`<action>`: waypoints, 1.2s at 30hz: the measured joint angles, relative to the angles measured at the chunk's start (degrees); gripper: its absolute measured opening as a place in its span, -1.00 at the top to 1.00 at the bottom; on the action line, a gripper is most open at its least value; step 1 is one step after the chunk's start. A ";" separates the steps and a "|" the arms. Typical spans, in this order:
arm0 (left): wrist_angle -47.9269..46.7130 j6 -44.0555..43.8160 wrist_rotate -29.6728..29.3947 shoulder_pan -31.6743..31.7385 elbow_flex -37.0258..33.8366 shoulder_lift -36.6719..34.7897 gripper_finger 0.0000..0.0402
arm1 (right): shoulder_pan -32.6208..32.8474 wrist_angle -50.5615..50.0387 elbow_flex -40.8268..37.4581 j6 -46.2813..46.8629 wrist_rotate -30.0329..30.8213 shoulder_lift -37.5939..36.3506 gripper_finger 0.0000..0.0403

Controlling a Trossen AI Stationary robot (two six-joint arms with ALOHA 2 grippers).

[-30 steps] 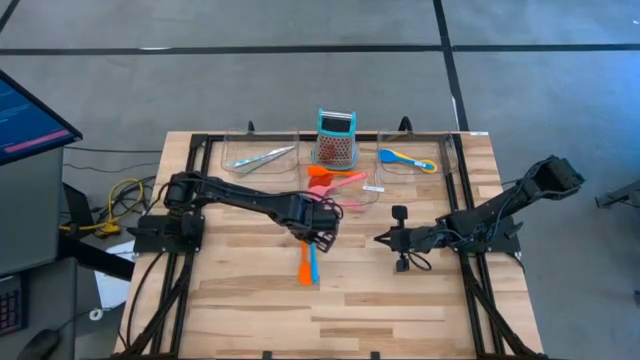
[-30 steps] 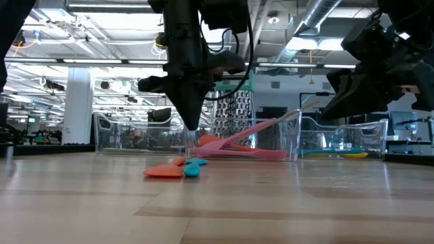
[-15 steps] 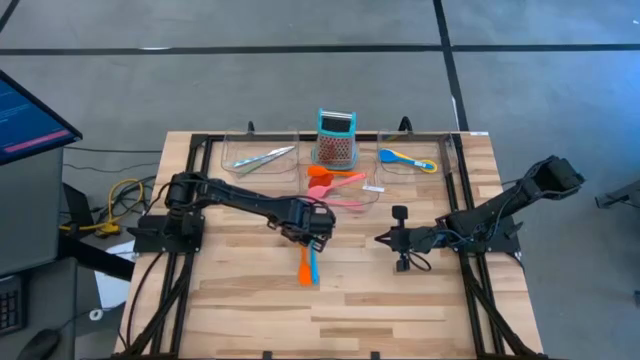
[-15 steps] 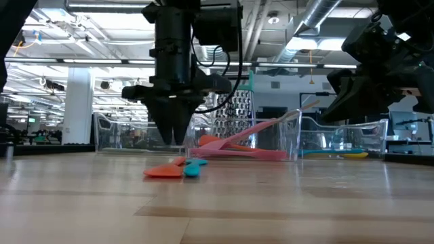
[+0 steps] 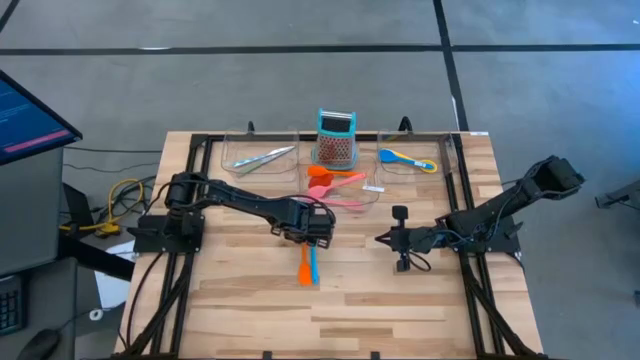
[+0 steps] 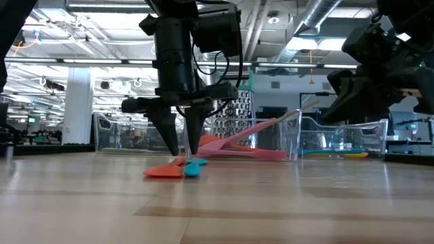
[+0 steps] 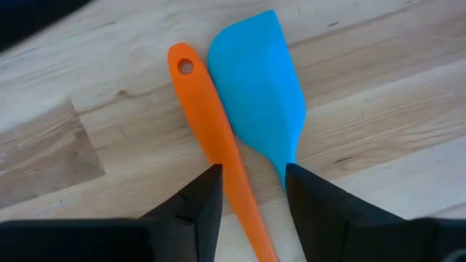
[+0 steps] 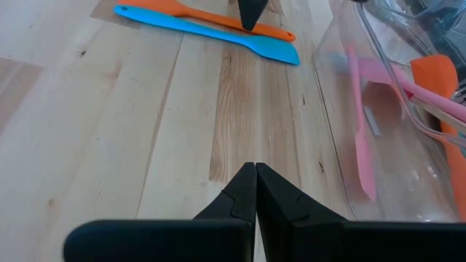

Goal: Pick & Place Kitchen Items
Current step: Put the orange spatula into the middle transparent bin

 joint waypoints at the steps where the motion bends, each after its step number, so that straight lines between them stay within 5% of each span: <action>1: 0.02 0.02 0.00 0.00 0.00 0.00 0.31 | 0.02 -0.12 0.00 0.00 0.00 0.00 1.00; 25: -0.87 -0.24 0.15 0.00 -2.09 0.00 0.32 | 0.02 -0.52 0.00 1.95 -0.02 0.00 1.00; 36: 7.83 -4.01 -0.42 -0.15 -8.05 -0.59 0.32 | 0.02 -0.50 0.00 1.95 -0.02 0.00 1.00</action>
